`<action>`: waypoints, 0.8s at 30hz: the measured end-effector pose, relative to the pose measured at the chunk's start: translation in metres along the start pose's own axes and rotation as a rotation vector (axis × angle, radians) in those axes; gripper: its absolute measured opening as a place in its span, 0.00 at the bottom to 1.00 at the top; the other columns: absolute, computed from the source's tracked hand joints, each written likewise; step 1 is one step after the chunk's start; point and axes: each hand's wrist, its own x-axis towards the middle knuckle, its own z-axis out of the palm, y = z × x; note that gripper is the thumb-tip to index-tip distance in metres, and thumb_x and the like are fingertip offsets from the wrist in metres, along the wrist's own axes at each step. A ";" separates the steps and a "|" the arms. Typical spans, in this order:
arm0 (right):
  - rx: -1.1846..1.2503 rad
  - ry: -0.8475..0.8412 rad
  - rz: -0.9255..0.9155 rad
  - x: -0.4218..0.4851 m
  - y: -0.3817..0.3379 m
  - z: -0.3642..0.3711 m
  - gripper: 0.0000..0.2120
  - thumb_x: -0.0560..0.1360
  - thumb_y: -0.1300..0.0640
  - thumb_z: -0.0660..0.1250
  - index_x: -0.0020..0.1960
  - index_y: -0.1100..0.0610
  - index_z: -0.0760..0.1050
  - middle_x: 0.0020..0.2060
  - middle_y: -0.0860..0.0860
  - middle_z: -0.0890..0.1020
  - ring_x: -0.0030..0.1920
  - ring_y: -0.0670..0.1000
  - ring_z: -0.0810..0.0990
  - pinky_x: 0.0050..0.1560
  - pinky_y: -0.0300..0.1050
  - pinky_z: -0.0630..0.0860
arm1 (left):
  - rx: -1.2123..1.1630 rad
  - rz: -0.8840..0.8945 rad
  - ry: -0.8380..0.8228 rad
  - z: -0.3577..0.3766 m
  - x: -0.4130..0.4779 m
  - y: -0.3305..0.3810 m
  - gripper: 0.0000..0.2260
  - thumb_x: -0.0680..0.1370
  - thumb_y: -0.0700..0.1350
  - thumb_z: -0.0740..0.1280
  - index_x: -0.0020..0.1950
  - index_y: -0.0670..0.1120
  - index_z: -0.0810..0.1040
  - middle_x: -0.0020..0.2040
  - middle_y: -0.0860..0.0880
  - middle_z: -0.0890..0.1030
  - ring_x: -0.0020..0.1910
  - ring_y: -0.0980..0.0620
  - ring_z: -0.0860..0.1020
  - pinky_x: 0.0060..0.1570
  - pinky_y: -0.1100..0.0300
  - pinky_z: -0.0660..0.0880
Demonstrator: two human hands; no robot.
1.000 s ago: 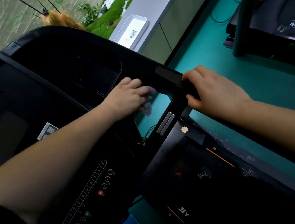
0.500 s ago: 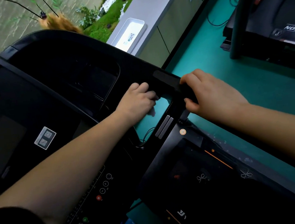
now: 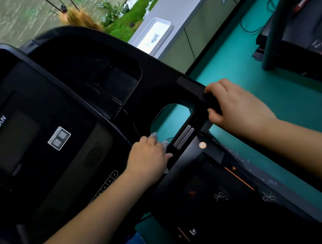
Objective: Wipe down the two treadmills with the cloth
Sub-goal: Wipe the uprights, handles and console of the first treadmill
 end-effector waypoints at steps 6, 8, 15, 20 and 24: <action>0.004 0.002 -0.007 0.001 0.000 0.000 0.19 0.72 0.52 0.65 0.62 0.53 0.67 0.55 0.55 0.72 0.54 0.60 0.74 0.53 0.58 0.75 | -0.522 -0.271 0.133 0.009 0.009 0.035 0.19 0.80 0.53 0.61 0.69 0.49 0.68 0.62 0.46 0.74 0.59 0.45 0.71 0.59 0.56 0.65; -0.003 0.004 -0.003 0.001 -0.001 0.000 0.19 0.72 0.52 0.65 0.62 0.53 0.67 0.55 0.55 0.72 0.55 0.60 0.74 0.53 0.57 0.75 | -0.713 -0.320 0.227 0.005 0.020 0.044 0.16 0.80 0.51 0.61 0.64 0.44 0.73 0.59 0.45 0.76 0.59 0.44 0.72 0.60 0.56 0.62; -0.019 0.006 -0.003 0.001 -0.002 0.003 0.20 0.72 0.53 0.67 0.62 0.53 0.67 0.56 0.55 0.72 0.56 0.60 0.73 0.53 0.55 0.74 | -0.869 -0.308 0.275 -0.039 0.075 0.071 0.14 0.79 0.50 0.62 0.55 0.40 0.75 0.57 0.39 0.77 0.58 0.39 0.72 0.57 0.51 0.65; -0.025 0.032 -0.002 0.000 -0.002 0.003 0.19 0.72 0.54 0.68 0.61 0.52 0.67 0.56 0.55 0.71 0.56 0.60 0.73 0.54 0.53 0.73 | -0.737 -0.304 0.401 0.000 0.057 0.086 0.23 0.76 0.48 0.67 0.69 0.46 0.68 0.66 0.41 0.71 0.58 0.40 0.70 0.56 0.49 0.69; -0.029 0.041 -0.032 -0.002 -0.004 0.003 0.20 0.73 0.56 0.67 0.63 0.55 0.68 0.58 0.57 0.71 0.57 0.61 0.73 0.55 0.53 0.71 | -0.666 -0.370 0.542 0.026 0.028 0.092 0.27 0.67 0.39 0.75 0.66 0.48 0.75 0.56 0.42 0.78 0.45 0.41 0.75 0.42 0.50 0.76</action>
